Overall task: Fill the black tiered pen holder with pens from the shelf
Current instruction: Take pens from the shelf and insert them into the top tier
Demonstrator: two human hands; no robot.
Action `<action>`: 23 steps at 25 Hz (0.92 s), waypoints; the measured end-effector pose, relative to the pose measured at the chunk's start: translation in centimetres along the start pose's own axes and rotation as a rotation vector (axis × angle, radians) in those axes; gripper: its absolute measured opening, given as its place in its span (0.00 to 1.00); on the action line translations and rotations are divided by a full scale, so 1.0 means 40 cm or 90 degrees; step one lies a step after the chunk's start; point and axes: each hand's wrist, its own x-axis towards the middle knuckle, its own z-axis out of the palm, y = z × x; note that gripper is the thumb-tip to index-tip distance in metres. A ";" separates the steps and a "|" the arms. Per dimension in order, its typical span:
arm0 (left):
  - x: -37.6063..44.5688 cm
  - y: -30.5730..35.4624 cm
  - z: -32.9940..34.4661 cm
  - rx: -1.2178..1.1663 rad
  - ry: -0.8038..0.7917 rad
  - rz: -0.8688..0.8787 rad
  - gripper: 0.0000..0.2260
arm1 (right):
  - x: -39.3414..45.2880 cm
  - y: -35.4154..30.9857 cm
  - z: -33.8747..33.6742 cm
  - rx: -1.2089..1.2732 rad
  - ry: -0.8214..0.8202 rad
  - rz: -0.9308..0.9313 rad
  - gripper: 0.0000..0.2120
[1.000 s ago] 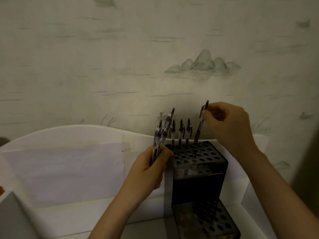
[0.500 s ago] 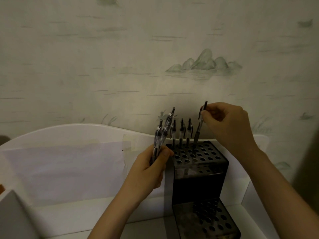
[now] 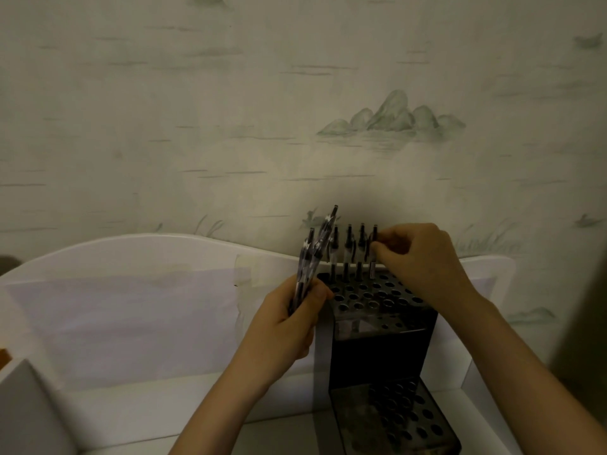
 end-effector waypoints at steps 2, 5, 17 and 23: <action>-0.002 0.002 0.001 -0.002 -0.002 0.001 0.12 | -0.004 -0.003 -0.004 0.004 0.006 0.002 0.11; -0.006 0.007 0.004 -0.010 -0.014 0.001 0.12 | -0.021 -0.018 -0.014 0.024 0.070 -0.021 0.14; -0.003 0.008 0.034 -0.030 -0.078 -0.007 0.16 | -0.047 -0.085 -0.016 0.524 -0.171 0.074 0.13; -0.001 -0.005 0.016 -0.009 -0.052 -0.007 0.16 | -0.006 -0.064 -0.083 0.565 0.048 0.098 0.05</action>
